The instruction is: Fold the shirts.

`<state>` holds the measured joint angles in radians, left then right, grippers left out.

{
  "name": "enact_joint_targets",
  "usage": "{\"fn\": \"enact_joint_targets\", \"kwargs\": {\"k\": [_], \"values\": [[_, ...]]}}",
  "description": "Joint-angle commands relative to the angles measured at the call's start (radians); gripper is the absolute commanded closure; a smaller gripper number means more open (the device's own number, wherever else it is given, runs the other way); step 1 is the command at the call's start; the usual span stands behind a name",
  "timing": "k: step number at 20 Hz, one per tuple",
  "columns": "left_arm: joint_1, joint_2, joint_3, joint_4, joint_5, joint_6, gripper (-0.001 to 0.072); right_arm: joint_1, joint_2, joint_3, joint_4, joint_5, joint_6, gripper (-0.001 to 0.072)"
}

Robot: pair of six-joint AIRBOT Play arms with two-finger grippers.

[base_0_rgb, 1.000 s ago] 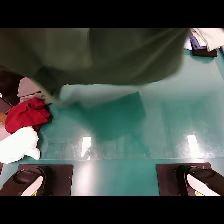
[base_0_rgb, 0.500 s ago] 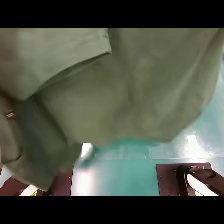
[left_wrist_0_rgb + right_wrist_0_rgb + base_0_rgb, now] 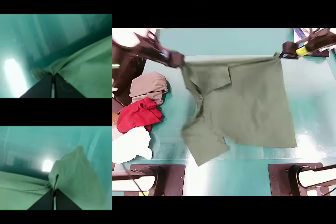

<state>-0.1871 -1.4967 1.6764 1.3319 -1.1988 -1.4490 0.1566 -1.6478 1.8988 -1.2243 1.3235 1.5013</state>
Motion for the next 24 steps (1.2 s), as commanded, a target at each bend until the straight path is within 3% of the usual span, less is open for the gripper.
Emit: {"fn": "enact_joint_targets", "kwargs": {"k": [1, 2, 3, 4, 5, 7, 10, 15, 17, 19, 24], "values": [[0.021, -0.163, -0.025, 0.011, 0.048, -0.021, 0.0517, -0.034, -0.139, 0.002, 0.057, -0.074, -0.008, 0.062], [0.035, -0.164, -0.024, 0.011, 0.047, -0.05, 0.0125, -0.043, -0.145, 0.002, 0.056, -0.071, -0.008, 0.0311], [0.053, -0.164, -0.008, 0.011, 0.011, -0.075, 0.0039, -0.052, -0.144, 0.002, 0.066, -0.056, -0.008, 0.0234], [0.078, -0.164, 0.019, 0.011, -0.062, -0.073, 0.0048, -0.068, -0.134, 0.001, 0.102, -0.033, -0.01, 0.027], [0.105, -0.163, 0.045, 0.006, -0.148, -0.064, 0.015, -0.087, -0.117, 0.0, 0.144, 0.005, -0.038, 0.0281], [0.154, -0.117, 0.027, -0.024, -0.231, -0.021, 0.0168, -0.126, -0.066, 0.0, 0.243, 0.14, -0.109, 0.0282], [0.182, 0.065, -0.208, -0.056, -0.118, -0.014, 0.0168, -0.155, 0.039, -0.051, 0.289, 0.299, -0.143, 0.0282], [0.182, 0.338, -0.753, -0.091, 0.064, 0.002, 0.0168, -0.216, 0.263, -0.343, 0.29, 0.256, -0.16, 0.0282], [0.182, 0.351, -0.887, -0.242, 0.093, 0.069, 0.0168, -0.249, 0.333, -0.45, 0.29, 0.233, -0.161, 0.0282], [0.182, 0.351, -0.98, -0.326, 0.17, 0.079, 0.0168, -0.281, 0.393, -0.534, 0.29, 0.217, -0.175, 0.0282], [0.182, 0.35, -1.058, -0.397, 0.274, 0.083, 0.0169, -0.359, 0.515, -0.689, 0.29, 0.195, -0.179, 0.0282]]}}
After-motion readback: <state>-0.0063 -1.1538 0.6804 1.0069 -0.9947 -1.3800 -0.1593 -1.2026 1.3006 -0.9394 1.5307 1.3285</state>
